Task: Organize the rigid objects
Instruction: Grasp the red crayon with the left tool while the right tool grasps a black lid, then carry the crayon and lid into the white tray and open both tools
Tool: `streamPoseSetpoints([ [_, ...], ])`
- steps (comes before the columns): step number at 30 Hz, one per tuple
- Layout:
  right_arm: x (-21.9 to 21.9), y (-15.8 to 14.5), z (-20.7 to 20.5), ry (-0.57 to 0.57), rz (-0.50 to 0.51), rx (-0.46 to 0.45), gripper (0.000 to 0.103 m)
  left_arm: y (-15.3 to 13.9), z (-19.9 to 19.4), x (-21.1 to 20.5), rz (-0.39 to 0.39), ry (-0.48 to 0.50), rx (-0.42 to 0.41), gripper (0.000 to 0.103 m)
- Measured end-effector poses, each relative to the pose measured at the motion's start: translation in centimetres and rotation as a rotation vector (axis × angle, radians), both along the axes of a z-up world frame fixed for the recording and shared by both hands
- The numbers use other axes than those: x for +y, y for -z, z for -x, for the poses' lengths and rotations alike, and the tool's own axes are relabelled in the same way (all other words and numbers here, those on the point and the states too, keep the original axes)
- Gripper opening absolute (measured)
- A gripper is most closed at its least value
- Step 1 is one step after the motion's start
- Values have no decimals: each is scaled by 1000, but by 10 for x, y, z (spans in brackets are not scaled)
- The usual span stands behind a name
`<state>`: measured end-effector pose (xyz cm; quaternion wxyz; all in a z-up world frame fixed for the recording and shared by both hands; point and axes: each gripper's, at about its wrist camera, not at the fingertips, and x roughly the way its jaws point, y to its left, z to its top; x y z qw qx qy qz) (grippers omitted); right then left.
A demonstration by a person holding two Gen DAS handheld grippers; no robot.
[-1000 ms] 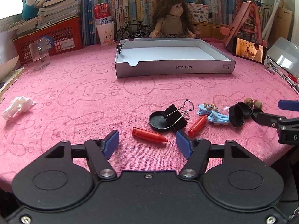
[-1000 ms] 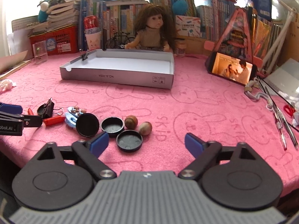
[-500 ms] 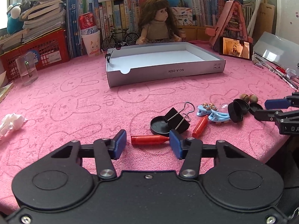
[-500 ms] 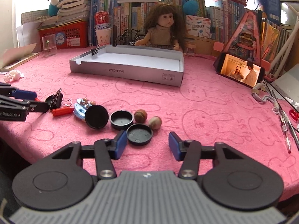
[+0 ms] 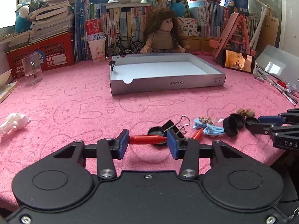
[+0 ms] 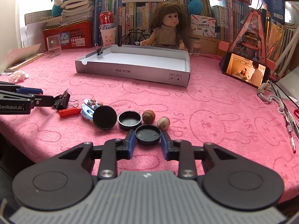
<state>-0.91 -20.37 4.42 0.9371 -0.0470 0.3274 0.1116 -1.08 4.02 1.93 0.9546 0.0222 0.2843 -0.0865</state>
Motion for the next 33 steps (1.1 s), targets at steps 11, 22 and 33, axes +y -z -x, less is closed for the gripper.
streamPoseSetpoints([
  [11,-7,-19,-3,42,-31,-82,34,-22,-19,-7,60,-51,-28,42],
  [22,-20,-28,-31,119,-115,-91,34,-30,-45,-20,74,-68,-24,42],
  [33,-20,-38,-67,148,-165,-102,34,-40,-82,-33,96,-65,-14,42],
])
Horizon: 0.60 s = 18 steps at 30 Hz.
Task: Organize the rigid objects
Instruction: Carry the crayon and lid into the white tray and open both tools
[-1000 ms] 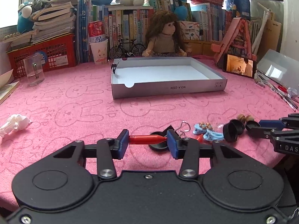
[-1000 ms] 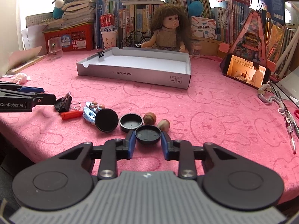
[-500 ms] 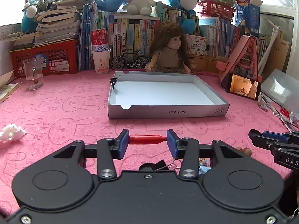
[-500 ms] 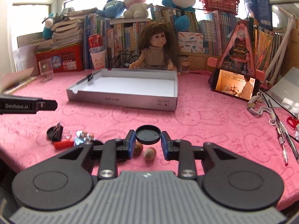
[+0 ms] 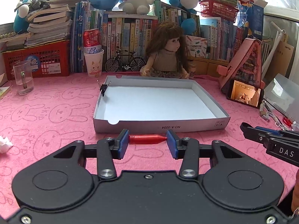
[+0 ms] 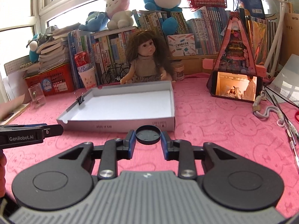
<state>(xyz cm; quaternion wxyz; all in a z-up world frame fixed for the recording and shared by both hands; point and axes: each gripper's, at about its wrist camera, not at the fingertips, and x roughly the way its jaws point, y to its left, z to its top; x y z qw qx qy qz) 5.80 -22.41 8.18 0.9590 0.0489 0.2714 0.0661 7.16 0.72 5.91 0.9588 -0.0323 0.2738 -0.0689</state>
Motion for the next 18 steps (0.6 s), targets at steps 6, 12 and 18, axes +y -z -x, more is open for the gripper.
streamPoseSetpoints([
  [6,-1,-1,-15,-6,-14,13,34,-1,-19,3,23,-14,23,42],
  [12,2,-3,-26,-26,3,0,34,-3,-38,8,44,-25,49,42],
  [18,3,-7,-45,-44,8,0,34,-8,-62,12,57,-25,66,42],
])
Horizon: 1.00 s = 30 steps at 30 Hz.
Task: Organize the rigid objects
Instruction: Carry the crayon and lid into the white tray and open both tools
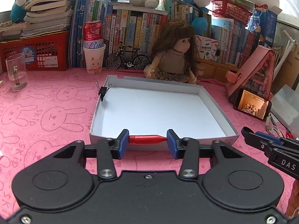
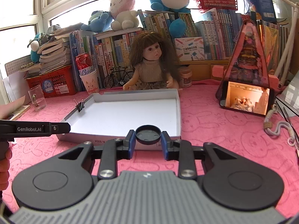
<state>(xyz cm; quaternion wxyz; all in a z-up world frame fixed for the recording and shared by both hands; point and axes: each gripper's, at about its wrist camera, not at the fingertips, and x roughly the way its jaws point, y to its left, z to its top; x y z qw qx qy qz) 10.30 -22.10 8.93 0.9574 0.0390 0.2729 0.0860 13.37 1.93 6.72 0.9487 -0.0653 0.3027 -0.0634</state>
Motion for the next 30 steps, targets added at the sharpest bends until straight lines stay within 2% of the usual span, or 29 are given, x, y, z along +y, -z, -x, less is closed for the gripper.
streamPoseSetpoints([
  [10,1,-4,-42,-11,-24,13,34,1,-47,1,-2,-11,31,42],
  [19,6,11,-78,6,-21,59,34,19,-83,0,-5,-34,89,42],
  [30,6,33,-106,6,-30,150,34,39,-104,-1,-14,-49,155,42],
])
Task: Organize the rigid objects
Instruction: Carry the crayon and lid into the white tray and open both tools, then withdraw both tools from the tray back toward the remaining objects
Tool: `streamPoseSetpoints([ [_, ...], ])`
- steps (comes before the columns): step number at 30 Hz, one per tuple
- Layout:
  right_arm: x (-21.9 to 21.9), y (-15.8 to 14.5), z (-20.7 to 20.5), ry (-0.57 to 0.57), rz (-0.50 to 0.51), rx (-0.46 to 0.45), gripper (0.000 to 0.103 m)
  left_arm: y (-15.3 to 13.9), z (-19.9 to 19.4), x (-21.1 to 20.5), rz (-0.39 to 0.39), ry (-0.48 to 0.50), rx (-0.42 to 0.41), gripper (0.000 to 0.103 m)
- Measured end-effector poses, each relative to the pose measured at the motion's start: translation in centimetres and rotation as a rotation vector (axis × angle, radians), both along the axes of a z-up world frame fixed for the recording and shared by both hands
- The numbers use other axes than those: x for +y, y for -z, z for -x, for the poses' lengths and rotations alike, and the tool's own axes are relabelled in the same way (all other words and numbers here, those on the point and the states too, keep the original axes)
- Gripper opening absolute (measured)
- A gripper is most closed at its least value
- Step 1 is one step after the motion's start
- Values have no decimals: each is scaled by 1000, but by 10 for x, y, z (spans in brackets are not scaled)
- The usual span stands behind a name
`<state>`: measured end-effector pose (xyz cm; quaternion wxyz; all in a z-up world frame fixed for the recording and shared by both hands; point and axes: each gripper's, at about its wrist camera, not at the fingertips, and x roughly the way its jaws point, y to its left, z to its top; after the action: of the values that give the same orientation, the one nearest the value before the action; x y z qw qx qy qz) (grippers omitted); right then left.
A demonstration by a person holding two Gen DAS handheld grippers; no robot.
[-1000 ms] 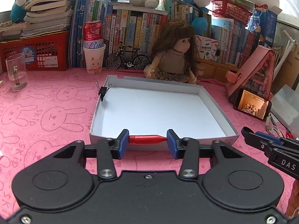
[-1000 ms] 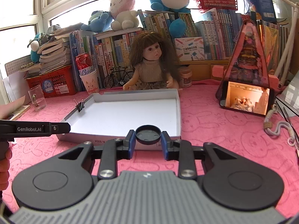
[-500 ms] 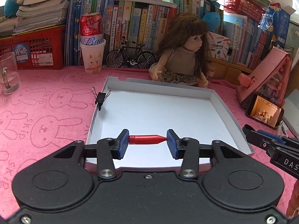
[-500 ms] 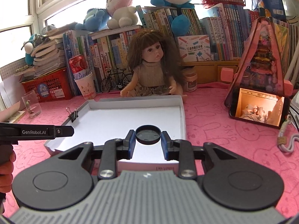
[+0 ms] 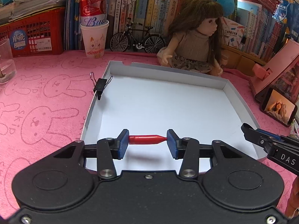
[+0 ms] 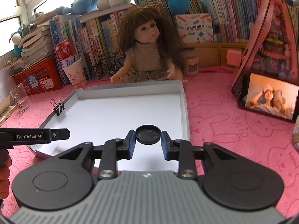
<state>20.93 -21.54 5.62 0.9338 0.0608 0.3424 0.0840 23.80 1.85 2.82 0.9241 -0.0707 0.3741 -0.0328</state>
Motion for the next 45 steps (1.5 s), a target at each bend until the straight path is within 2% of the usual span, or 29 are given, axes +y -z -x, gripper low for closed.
streamPoseSetpoints([
  [23,10,21,-18,-19,34,90,35,13,-8,-3,-27,-9,28,42],
  [28,11,20,-18,-27,35,88,39,12,-8,-4,-26,-10,27,43],
  [29,11,19,-18,-25,36,87,44,12,-8,-4,-26,-10,25,44],
  [30,10,19,-17,-24,34,86,55,11,-7,-4,-27,-11,22,49],
  [32,9,17,-16,-26,22,82,59,8,-4,-4,-36,-17,8,64],
  [34,7,14,-13,-26,19,73,63,4,1,-4,-42,-17,-13,72],
  [38,4,4,-4,-31,11,44,72,-7,14,-2,-44,-4,-49,79],
  [39,3,2,-1,-33,9,34,76,-10,19,-1,-45,-4,-69,80],
  [41,1,-4,7,-43,3,15,82,-15,32,0,-42,-7,-127,89],
  [45,-2,-13,23,-55,-5,-18,87,-24,58,-2,-29,35,-224,92],
])
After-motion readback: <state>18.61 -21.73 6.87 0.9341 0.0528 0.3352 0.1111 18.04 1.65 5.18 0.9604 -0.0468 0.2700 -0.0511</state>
